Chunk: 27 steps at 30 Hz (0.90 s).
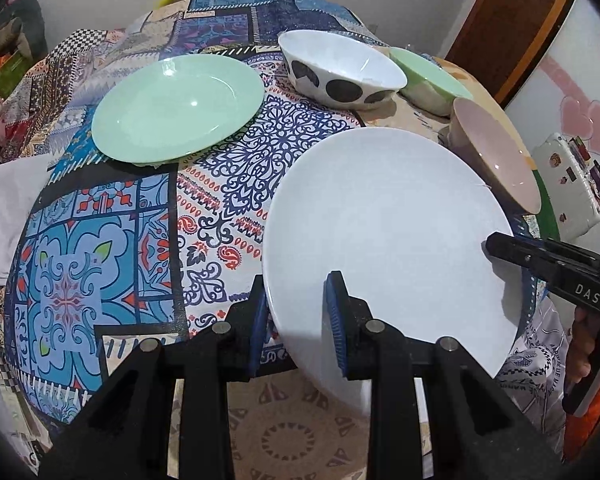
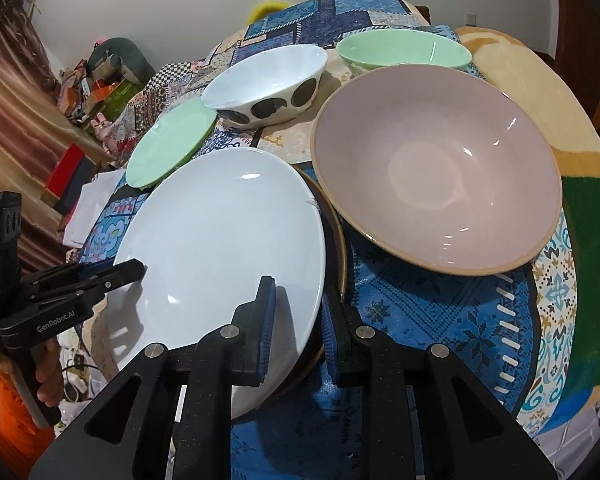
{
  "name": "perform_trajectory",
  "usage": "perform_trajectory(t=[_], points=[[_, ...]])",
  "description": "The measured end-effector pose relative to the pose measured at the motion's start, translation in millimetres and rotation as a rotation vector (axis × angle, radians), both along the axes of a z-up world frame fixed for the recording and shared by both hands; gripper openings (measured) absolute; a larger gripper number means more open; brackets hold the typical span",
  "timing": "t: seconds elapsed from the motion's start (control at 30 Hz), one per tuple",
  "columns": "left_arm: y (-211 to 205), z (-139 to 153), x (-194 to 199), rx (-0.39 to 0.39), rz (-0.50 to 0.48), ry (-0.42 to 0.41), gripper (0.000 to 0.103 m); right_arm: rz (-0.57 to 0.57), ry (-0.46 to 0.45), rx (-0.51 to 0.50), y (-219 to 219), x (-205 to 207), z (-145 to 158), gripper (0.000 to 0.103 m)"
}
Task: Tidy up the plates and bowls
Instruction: 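Lower the white plate onto the dark brown plate and open both grippers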
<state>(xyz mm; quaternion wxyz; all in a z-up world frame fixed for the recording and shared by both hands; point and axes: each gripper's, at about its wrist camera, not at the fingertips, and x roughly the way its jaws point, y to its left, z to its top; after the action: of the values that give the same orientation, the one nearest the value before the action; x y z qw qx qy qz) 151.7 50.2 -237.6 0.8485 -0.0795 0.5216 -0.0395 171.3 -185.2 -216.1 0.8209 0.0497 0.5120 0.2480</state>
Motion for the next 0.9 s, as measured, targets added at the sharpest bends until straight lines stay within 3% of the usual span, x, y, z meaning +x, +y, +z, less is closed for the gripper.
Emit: perform_trajectory(t=[0.43, 0.53, 0.73, 0.83, 0.9], points=[[-6.0, -7.6, 11.2, 0.040, -0.016, 0.009, 0.029, 0.000, -0.007, -0.024, -3.2, 4.2, 4.3, 0.023], [-5.6, -7.6, 12.3, 0.042, -0.018, 0.006, 0.029, -0.013, -0.028, -0.079, -5.2, 3.0, 5.0, 0.023], [-4.0, 0.6, 5.6, 0.046, -0.020, -0.018, 0.030, -0.004, -0.059, -0.071, -7.1, -0.7, 16.7, 0.023], [0.2, 11.4, 0.0, 0.048, -0.010, -0.050, 0.035, 0.008, -0.083, -0.069, -1.7, -2.4, 25.0, 0.023], [6.1, 21.6, -4.4, 0.055, 0.004, -0.081, 0.043, 0.016, -0.097, -0.062, 3.5, -1.9, 30.8, 0.025]])
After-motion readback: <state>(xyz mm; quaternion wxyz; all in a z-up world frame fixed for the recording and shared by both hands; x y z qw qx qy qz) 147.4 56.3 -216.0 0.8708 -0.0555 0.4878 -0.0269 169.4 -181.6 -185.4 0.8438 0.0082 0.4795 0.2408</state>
